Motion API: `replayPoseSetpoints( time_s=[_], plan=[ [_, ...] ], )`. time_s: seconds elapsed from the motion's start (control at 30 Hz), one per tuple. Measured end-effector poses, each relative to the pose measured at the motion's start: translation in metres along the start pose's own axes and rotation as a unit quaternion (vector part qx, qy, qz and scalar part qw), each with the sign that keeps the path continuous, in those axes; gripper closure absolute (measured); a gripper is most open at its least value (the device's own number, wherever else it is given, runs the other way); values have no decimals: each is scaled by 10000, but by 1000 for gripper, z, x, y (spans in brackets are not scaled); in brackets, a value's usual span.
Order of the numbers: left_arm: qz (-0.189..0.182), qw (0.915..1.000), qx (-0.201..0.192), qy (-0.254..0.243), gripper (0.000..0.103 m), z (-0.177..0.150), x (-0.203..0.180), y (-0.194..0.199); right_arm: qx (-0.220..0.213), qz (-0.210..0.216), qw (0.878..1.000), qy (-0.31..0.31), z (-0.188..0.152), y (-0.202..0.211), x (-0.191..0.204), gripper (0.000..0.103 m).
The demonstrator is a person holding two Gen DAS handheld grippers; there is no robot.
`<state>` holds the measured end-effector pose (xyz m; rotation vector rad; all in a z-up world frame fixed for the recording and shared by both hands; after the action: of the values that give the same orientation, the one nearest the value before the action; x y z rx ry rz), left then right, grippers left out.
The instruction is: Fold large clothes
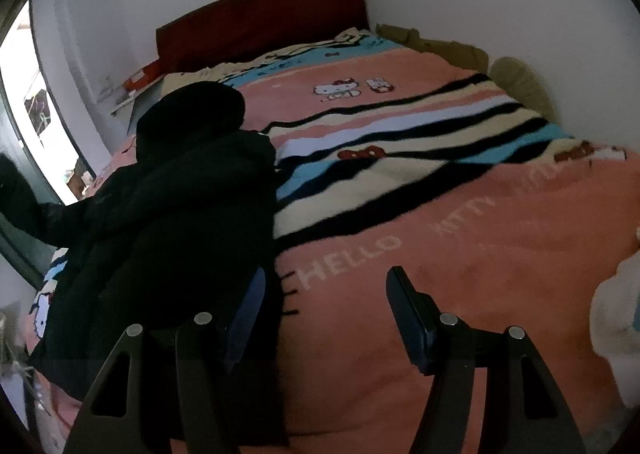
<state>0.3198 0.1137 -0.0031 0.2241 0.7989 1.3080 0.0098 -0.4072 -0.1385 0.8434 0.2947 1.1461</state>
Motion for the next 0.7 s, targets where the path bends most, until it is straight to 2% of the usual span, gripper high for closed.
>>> replayPoseSetpoints(
  time_s=[0.17,0.33,0.57,0.7],
  plan=[
    [-242,9982,244,-501,90,-19,-79,-30,-20,-56,10000,-5,-2,-4,-19,41],
    [-310,9930,700,-895,90,-65,-138,-69,-50,-78,9996,-277,1,-8,-41,41],
    [-15,9817,1349,-1347,90,-136,-188,-132,-119,-95,9980,-609,4,-8,-60,40],
    [246,9758,1644,-1422,89,-162,-189,-170,-82,-121,9980,-613,3,-12,-62,39]
  ],
)
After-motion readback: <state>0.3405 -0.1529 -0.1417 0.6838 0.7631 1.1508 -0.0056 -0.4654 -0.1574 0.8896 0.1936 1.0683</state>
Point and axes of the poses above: each gripper's, at about its wrist camera, not at the fingertips, and y roughly against the way its jaws point, x to its left, z to its top, the point moved 2 cm from there along -y, roughly the way its jaws point, and after that the axes turned 4 degrees about -y, right-handed, at the moved point
